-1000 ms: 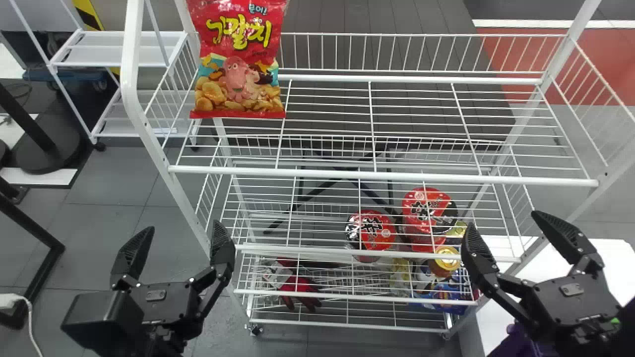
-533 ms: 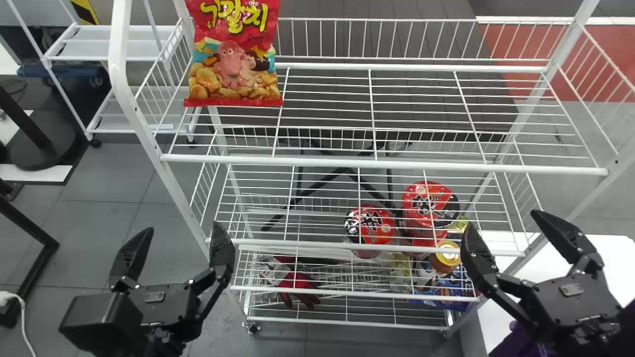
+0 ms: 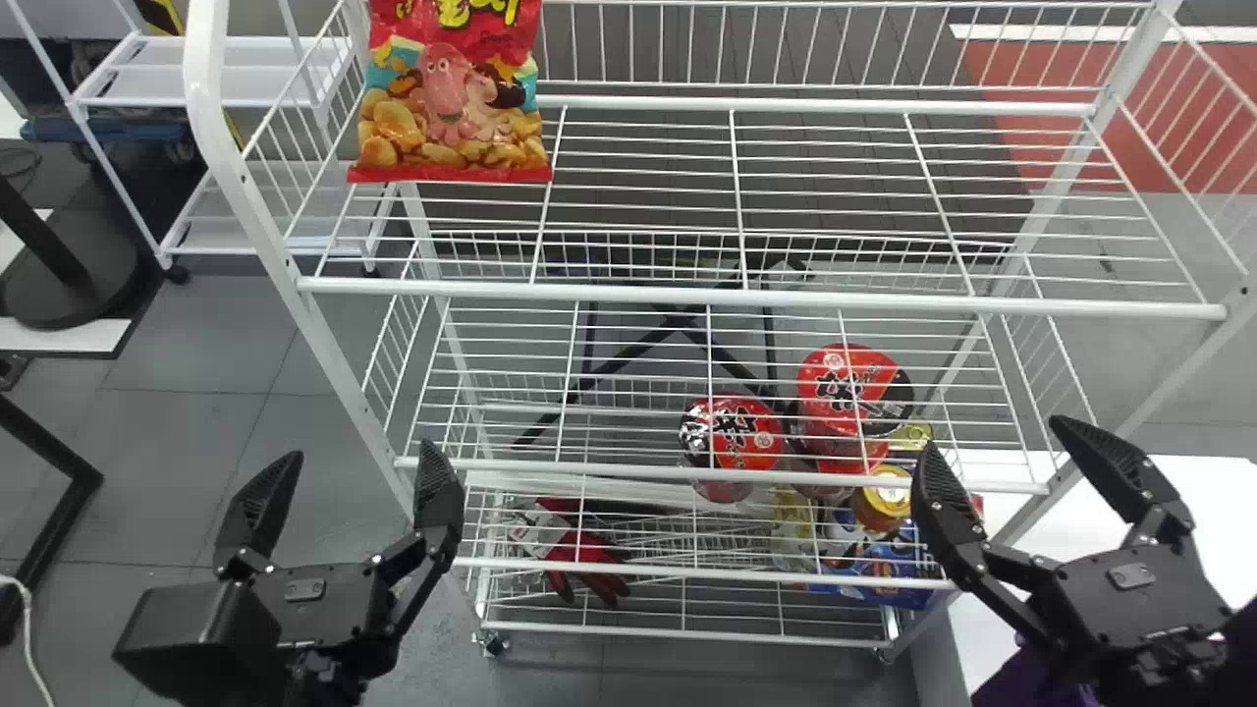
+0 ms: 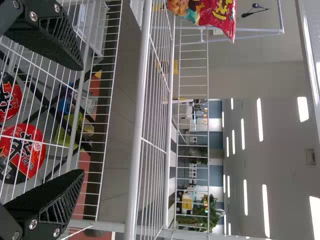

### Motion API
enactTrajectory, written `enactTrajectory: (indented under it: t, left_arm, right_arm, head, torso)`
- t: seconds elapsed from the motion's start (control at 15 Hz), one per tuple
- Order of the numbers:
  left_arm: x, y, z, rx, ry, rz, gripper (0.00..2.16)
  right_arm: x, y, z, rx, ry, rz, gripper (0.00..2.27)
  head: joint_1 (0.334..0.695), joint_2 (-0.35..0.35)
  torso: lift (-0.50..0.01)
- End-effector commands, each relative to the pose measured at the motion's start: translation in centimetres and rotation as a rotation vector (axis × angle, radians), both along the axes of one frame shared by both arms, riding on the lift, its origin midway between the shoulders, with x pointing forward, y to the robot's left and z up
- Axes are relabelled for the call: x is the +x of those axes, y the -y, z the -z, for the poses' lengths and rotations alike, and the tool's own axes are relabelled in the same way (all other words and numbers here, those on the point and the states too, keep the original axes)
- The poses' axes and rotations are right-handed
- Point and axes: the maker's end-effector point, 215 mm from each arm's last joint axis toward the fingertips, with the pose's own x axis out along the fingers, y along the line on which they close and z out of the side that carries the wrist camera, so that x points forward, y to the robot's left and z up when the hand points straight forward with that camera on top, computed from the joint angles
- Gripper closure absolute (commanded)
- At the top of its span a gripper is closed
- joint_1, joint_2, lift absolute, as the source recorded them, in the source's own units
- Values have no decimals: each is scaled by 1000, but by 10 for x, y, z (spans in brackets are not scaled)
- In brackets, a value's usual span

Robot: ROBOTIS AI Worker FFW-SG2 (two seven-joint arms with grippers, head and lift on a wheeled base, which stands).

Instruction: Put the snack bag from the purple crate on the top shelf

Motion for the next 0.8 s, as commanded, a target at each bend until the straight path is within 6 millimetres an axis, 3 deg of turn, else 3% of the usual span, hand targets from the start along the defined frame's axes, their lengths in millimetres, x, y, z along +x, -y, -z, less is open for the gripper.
enactTrajectory:
  t: [0.0, 0.73]
  left_arm:
    - [-1, 1, 0, 0, 0, 1, 80]
    - [-4, 2, 3, -4, -7, 2, 80]
  right_arm:
    - [0, 0, 0, 0, -1, 0, 76]
    - [-1, -1, 2, -3, -3, -5, 80]
  head:
    - [695, 19]
    - [695, 17]
  torso:
    - [-195]
    - [-239]
